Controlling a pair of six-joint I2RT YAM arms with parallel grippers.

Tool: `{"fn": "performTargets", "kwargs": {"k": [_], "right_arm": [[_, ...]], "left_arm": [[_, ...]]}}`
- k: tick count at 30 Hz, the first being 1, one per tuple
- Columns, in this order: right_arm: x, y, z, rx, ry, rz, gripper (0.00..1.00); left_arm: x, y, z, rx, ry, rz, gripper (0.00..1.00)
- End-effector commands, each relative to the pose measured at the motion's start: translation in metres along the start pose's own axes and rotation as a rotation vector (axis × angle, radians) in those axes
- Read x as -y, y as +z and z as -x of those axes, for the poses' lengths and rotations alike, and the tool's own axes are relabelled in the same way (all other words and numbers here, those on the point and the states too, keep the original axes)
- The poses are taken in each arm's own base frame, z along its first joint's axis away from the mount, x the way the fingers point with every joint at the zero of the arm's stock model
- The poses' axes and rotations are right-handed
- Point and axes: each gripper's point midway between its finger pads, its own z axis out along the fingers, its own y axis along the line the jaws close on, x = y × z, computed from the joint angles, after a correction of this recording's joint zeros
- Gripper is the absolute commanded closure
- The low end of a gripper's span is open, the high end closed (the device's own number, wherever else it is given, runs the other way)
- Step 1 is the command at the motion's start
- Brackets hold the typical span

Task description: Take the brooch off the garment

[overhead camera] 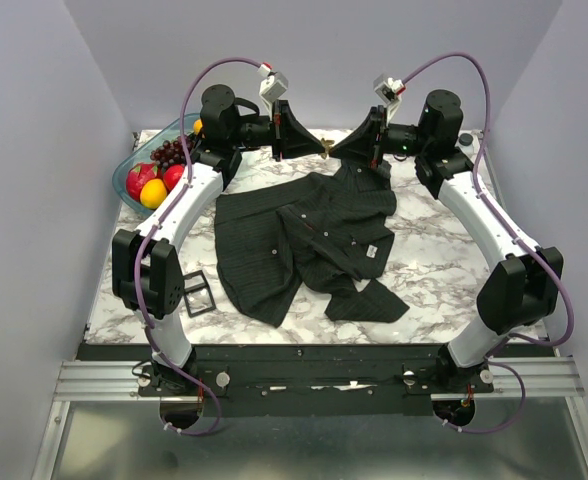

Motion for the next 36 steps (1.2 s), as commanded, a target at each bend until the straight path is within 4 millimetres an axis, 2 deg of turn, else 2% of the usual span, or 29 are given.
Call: {"fn": "performTargets", "kwargs": {"k": [1,3,5,6,7,9,10,13,19,23,24,25,27,28,29,31,32,34,35,36], "right_arm": [[0.003,0.005,0.000,0.012,0.007,-0.012,0.91],[0.003,0.004,0.000,0.014,0.004,-0.015,1.00],[0.004,0.004,0.002,0.018,0.006,-0.028,0.99],[0.004,0.005,0.002,0.020,0.002,-0.028,1.00],[0.004,0.005,0.002,0.020,0.002,-0.031,1.00],[0.006,0.005,0.002,0.022,0.005,-0.040,0.99],[0.006,0.004,0.003,0.024,0.005,-0.044,1.00],[0.008,0.003,0.003,0.027,-0.002,-0.069,1.00],[0.008,-0.010,-0.005,0.002,-0.031,-0.127,0.99],[0.012,-0.033,-0.018,-0.019,-0.034,-0.215,1.00],[0.012,-0.037,-0.020,-0.025,-0.044,-0.231,1.00],[0.013,-0.043,-0.033,-0.052,-0.042,-0.247,1.00],[0.008,-0.057,-0.039,-0.067,-0.030,-0.295,1.00],[0.009,-0.064,-0.053,-0.092,-0.051,-0.312,1.00],[0.007,-0.075,-0.055,-0.098,-0.055,-0.349,1.00],[0.004,-0.087,-0.069,-0.123,-0.076,-0.383,1.00],[0.006,-0.098,-0.093,-0.159,-0.034,-0.424,1.00],[-0.003,-0.113,-0.100,-0.172,-0.074,-0.462,1.00],[-0.004,-0.124,-0.122,-0.206,-0.040,-0.497,1.00],[-0.012,-0.131,-0.123,-0.209,-0.067,-0.515,1.00]], "left_arm": [[0.007,0.001,0.002,-0.006,0.017,0.001,1.00],[0.004,0.001,0.000,-0.008,0.014,0.012,1.00],[0.002,0.001,0.000,-0.008,0.013,0.020,0.97],[-0.001,0.001,0.000,-0.008,0.007,0.037,0.92],[-0.003,0.001,-0.001,-0.008,0.006,0.047,0.81],[-0.006,0.001,-0.002,-0.011,0.003,0.063,0.69],[-0.007,0.000,-0.001,-0.008,0.005,0.077,0.59],[-0.012,-0.001,0.000,-0.011,0.016,0.112,0.49],[-0.019,-0.007,-0.009,-0.025,-0.012,0.149,0.39],[-0.029,-0.010,-0.020,-0.037,-0.036,0.187,0.33],[-0.032,-0.011,-0.026,-0.054,-0.029,0.198,0.32],[-0.035,-0.012,-0.029,-0.061,-0.030,0.209,0.29],[-0.046,-0.016,-0.044,-0.095,-0.035,0.253,0.27],[-0.051,-0.018,-0.051,-0.112,-0.034,0.271,0.25],[-0.056,-0.019,-0.060,-0.129,-0.040,0.287,0.24],[-0.069,-0.027,-0.081,-0.179,-0.045,0.350,0.23],[-0.075,-0.029,-0.092,-0.198,-0.058,0.370,0.23],[-0.084,-0.039,-0.118,-0.264,-0.065,0.409,0.23],[-0.088,-0.041,-0.130,-0.289,-0.082,0.423,0.21],[-0.089,-0.045,-0.141,-0.315,-0.111,0.438,0.18]]}}
